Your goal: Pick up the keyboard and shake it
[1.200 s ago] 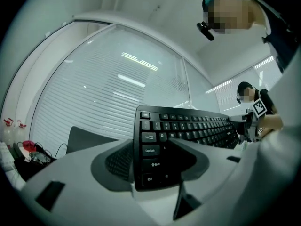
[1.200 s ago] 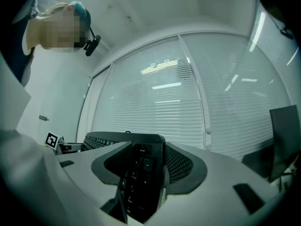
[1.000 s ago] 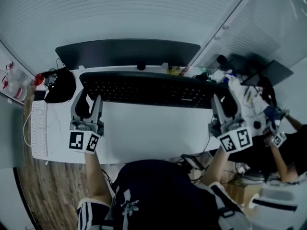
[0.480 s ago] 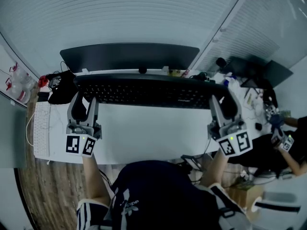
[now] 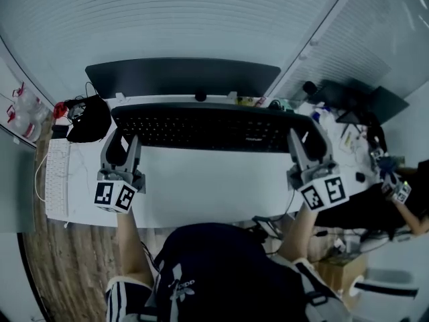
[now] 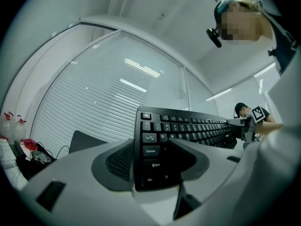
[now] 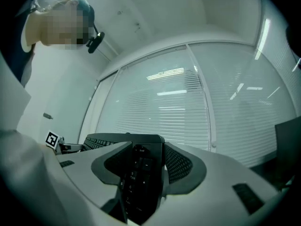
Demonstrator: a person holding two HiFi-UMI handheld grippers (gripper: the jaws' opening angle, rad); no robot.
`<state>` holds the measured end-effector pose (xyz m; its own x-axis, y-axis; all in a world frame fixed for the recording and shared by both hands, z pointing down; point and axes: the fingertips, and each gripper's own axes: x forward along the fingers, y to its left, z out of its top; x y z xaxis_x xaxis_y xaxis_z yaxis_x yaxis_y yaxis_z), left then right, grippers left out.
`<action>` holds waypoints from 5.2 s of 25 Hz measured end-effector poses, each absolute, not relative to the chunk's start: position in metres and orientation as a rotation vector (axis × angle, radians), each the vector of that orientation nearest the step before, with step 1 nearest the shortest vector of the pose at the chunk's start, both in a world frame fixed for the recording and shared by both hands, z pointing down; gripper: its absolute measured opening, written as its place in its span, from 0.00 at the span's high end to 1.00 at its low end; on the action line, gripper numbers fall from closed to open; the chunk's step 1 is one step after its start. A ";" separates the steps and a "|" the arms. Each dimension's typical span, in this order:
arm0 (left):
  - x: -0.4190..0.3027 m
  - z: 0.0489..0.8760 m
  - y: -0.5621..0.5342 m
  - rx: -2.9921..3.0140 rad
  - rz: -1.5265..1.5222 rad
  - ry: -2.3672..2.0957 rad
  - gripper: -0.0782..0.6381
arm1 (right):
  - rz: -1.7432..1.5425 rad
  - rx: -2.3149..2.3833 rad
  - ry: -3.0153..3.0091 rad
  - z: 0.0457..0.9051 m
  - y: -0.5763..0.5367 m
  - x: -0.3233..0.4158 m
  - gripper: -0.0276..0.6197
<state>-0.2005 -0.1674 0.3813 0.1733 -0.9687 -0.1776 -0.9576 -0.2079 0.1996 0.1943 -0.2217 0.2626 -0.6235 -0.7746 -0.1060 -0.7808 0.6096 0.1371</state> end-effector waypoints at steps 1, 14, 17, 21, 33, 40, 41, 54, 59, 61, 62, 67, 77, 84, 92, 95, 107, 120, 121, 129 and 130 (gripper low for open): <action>-0.201 0.383 -0.170 2.361 -0.410 -1.955 0.58 | 0.260 -1.356 2.788 0.266 -0.225 0.193 0.65; -0.205 0.387 -0.175 2.389 -0.406 -1.899 0.58 | 0.231 -1.363 2.768 0.266 -0.222 0.190 0.65; -0.203 0.390 -0.174 2.373 -0.394 -1.884 0.58 | 0.215 -1.390 2.763 0.273 -0.217 0.192 0.65; -0.206 0.398 -0.182 2.371 -0.372 -1.868 0.58 | 0.165 -1.399 2.747 0.280 -0.221 0.193 0.65; -0.209 0.395 -0.172 2.372 -0.347 -1.819 0.58 | 0.120 -1.365 2.748 0.279 -0.205 0.189 0.68; -0.212 0.392 -0.166 2.354 -0.350 -1.833 0.58 | 0.073 -1.365 2.712 0.289 -0.203 0.192 0.68; -0.212 0.388 -0.165 2.369 -0.338 -1.845 0.58 | 0.069 -1.366 2.712 0.293 -0.203 0.194 0.68; -0.218 0.301 -0.168 2.630 -0.138 -2.029 0.58 | -0.039 -1.306 2.575 0.330 -0.201 0.199 0.68; -0.210 0.274 -0.171 2.713 -0.046 -2.064 0.58 | -0.068 -1.313 2.580 0.342 -0.204 0.198 0.68; -0.206 0.267 -0.177 2.733 -0.008 -2.070 0.58 | -0.089 -1.316 2.571 0.346 -0.210 0.201 0.68; -0.203 0.264 -0.179 2.742 0.007 -2.073 0.58 | -0.100 -1.315 2.566 0.347 -0.213 0.202 0.68; -0.199 0.252 -0.177 2.792 0.047 -2.091 0.58 | -0.118 -1.298 2.533 0.353 -0.213 0.202 0.68; -0.192 0.239 -0.178 2.825 0.045 -2.081 0.58 | -0.145 -1.301 2.516 0.352 -0.217 0.209 0.68; -0.193 0.233 -0.175 2.849 0.005 -2.058 0.58 | -0.182 -1.277 2.499 0.352 -0.214 0.208 0.68; -0.189 0.230 -0.183 2.867 -0.047 -2.009 0.58 | -0.172 -1.313 2.502 0.347 -0.214 0.213 0.68; -0.186 0.231 -0.175 2.859 -0.060 -1.997 0.58 | -0.164 -1.332 2.518 0.344 -0.201 0.216 0.68; -0.191 0.243 -0.179 2.809 -0.026 -2.009 0.58 | -0.190 -1.340 2.511 0.350 -0.223 0.211 0.67; -0.192 0.241 -0.179 2.805 -0.055 -1.999 0.59 | -0.201 -1.307 2.539 0.345 -0.219 0.214 0.67; -0.193 0.241 -0.177 2.792 -0.055 -2.013 0.58 | -0.187 -1.323 2.553 0.343 -0.216 0.212 0.67; -0.192 0.242 -0.173 2.788 -0.122 -1.974 0.60 | -0.227 -1.279 2.534 0.344 -0.215 0.216 0.68; -0.193 0.241 -0.174 2.794 -0.123 -1.964 0.60 | -0.249 -1.271 2.531 0.346 -0.217 0.216 0.68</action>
